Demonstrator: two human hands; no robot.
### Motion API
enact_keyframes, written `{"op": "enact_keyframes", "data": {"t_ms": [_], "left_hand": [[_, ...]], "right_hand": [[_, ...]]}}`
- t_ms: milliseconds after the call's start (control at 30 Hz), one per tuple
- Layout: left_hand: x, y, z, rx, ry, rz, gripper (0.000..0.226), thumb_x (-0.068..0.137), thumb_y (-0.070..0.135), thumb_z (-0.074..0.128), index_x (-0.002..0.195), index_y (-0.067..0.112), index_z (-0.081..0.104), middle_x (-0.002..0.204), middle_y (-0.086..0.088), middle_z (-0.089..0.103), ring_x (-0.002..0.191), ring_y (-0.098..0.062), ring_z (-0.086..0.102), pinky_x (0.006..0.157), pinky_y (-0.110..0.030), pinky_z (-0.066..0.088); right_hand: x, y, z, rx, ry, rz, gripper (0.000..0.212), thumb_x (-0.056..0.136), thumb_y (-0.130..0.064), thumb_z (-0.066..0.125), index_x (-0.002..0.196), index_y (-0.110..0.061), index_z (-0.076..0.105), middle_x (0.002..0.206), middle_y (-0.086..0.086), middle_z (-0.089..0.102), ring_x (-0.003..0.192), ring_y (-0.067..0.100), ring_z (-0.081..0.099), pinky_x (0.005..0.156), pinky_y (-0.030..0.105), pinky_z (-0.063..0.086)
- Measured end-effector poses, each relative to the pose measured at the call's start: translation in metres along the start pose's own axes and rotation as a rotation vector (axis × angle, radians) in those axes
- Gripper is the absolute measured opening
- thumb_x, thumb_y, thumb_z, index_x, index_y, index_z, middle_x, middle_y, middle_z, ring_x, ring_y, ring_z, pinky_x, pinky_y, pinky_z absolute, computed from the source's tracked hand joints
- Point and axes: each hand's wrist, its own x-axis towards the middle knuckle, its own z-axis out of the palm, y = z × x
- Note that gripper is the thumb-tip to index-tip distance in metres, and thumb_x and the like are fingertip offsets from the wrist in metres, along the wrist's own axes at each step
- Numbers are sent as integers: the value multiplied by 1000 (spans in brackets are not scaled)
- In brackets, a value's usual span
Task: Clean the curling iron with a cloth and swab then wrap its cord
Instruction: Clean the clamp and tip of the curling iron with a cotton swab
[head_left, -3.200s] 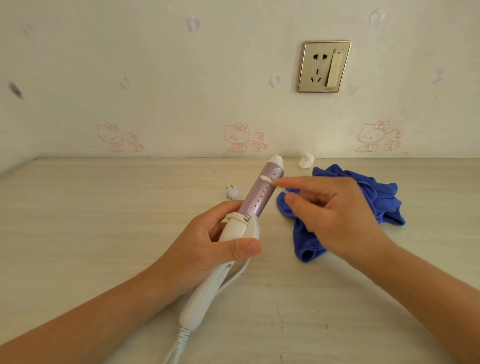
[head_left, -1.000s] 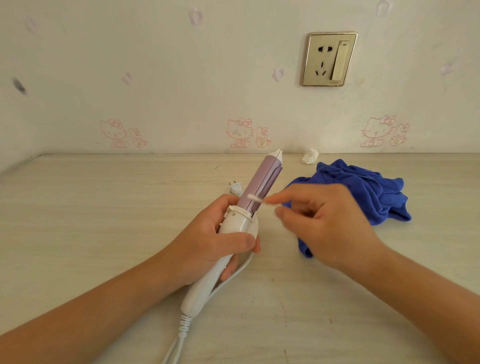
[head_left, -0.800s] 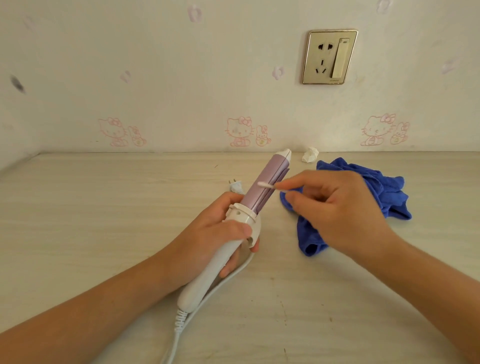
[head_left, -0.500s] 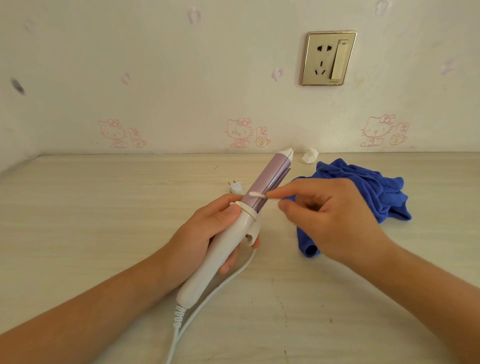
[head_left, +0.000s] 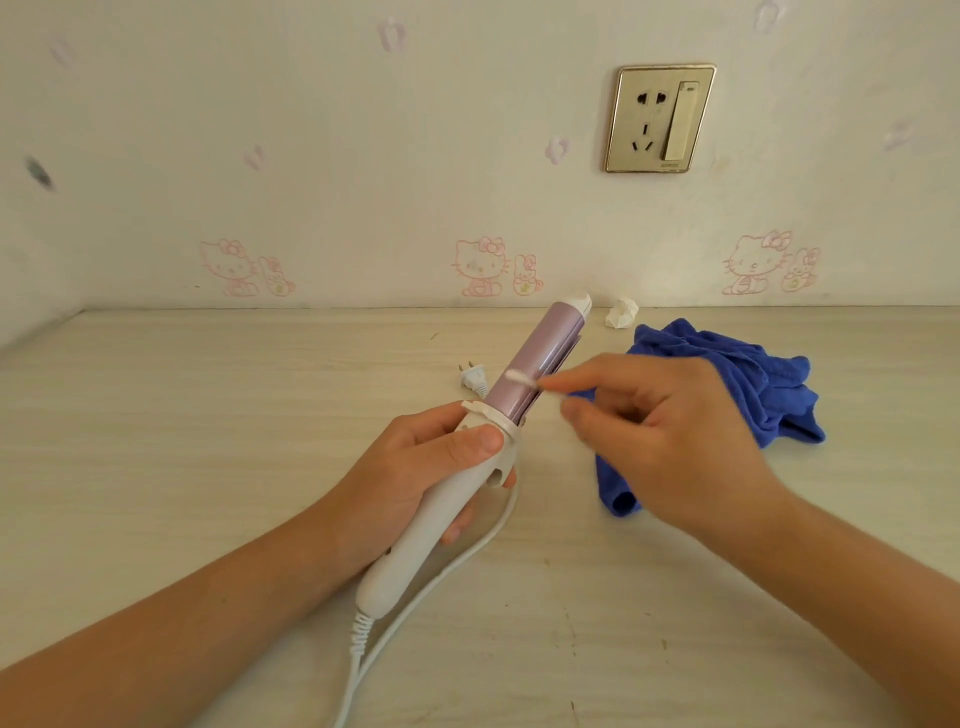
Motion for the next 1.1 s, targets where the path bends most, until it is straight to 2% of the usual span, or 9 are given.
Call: {"op": "enact_keyframes", "data": {"t_ms": [100,267,433,533,633,800,1000,1100], "left_hand": [[0,-1,-1,-6,-5,-11,46,83,42,69,109,4,70,83,-15,67,43,-17,50,45,-24,42],[1,-1,0,9,-37,-30,45,83,42,71,113,10,70,87,-14,67,46,-17,53,44,-25,46],[3,0,-2,-38,-16,-35,43,82,43,71,112,13,66,90,-19,64,43,-18,54,43,-23,46],[3,0,-2,-21,-52,-41,39,82,42,71,111,16,67,91,-17,66,44,-15,54,43,-23,46],[2,0,-2,26,-64,-30,37,82,41,71,111,18,68,88,-10,72,46,-11,55,43,-22,47],[1,0,-2,28,-50,-22,41,83,40,72,117,17,66,100,-18,76,48,-11,56,44,-24,48],[2,0,-2,50,-79,-2,41,84,34,72,116,10,61,94,-14,73,49,-8,55,44,-21,46],[2,0,-2,47,-68,12,34,83,33,73,109,14,64,89,-13,69,50,-8,55,45,-18,45]], "right_hand": [[-6,-7,5,-23,-68,-37,26,93,-5,70,101,-28,81,44,-9,41,41,6,36,48,15,35],[15,11,-15,26,131,116,30,95,-1,65,94,-29,78,41,-11,34,38,7,29,43,9,30],[-4,-5,4,3,-15,-19,28,94,-4,69,97,-30,79,43,-11,38,40,5,32,44,20,36],[8,6,-10,21,98,71,28,95,-3,66,96,-28,79,40,-13,36,36,5,29,41,12,29],[18,14,-17,33,184,146,26,96,-1,65,97,-23,78,39,-12,32,35,7,27,41,11,28],[-3,-1,5,18,13,12,22,95,-7,67,98,-24,79,42,-13,36,39,6,31,45,12,33],[18,13,-18,26,186,172,25,96,-2,65,96,-24,78,40,-12,30,36,7,24,39,12,26],[5,3,-4,23,79,90,24,95,-2,67,97,-22,79,42,-12,34,38,6,28,42,14,30]]}}
